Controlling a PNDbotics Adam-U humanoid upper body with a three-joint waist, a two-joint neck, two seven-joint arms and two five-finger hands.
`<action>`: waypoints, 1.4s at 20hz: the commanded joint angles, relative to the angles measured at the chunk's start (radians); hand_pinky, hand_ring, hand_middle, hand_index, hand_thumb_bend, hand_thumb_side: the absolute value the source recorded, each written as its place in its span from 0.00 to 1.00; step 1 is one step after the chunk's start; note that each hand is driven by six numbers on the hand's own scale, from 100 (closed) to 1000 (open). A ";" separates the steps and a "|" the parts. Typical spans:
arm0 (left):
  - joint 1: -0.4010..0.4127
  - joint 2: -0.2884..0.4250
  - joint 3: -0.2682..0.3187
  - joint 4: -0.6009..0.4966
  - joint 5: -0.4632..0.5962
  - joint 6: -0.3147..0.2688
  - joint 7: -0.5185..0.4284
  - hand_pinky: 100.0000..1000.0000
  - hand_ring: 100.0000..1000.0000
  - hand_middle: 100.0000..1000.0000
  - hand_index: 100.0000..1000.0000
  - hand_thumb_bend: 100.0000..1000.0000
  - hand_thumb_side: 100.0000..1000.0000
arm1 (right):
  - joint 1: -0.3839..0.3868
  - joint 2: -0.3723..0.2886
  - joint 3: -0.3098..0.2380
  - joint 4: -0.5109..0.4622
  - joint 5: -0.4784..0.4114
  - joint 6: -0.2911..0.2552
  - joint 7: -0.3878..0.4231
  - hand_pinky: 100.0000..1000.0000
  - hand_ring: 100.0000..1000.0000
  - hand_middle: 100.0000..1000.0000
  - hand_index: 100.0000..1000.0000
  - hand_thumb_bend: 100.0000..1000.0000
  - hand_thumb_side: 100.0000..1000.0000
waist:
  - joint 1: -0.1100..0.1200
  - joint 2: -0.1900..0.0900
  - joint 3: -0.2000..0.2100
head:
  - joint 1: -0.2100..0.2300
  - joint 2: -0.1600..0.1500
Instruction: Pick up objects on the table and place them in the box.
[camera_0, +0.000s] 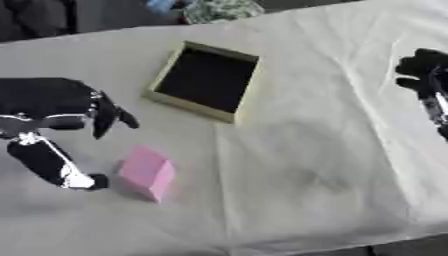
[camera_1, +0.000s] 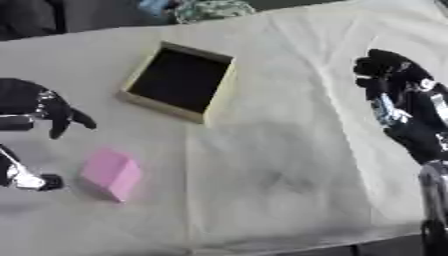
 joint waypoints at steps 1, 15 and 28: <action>-0.020 0.021 -0.003 -0.013 -0.011 0.006 -0.015 0.73 0.54 0.37 0.87 0.40 0.36 | -0.008 -0.024 -0.001 -0.017 0.001 -0.001 0.004 0.84 0.84 0.76 0.86 0.00 0.33 | -0.002 -0.016 -0.002 | 0.002 0.005; -0.052 -0.015 -0.032 -0.013 -0.040 0.048 -0.016 0.72 0.54 0.37 0.89 0.39 0.37 | -0.007 -0.023 0.000 -0.017 0.000 -0.001 0.005 0.84 0.84 0.76 0.86 0.00 0.33 | -0.001 -0.016 -0.005 | 0.004 0.005; -0.083 -0.069 -0.089 -0.013 -0.086 0.070 -0.101 0.73 0.54 0.38 0.91 0.38 0.37 | -0.006 -0.021 0.000 -0.019 -0.001 0.003 0.005 0.84 0.84 0.76 0.86 0.00 0.33 | 0.005 -0.015 -0.014 | 0.005 0.005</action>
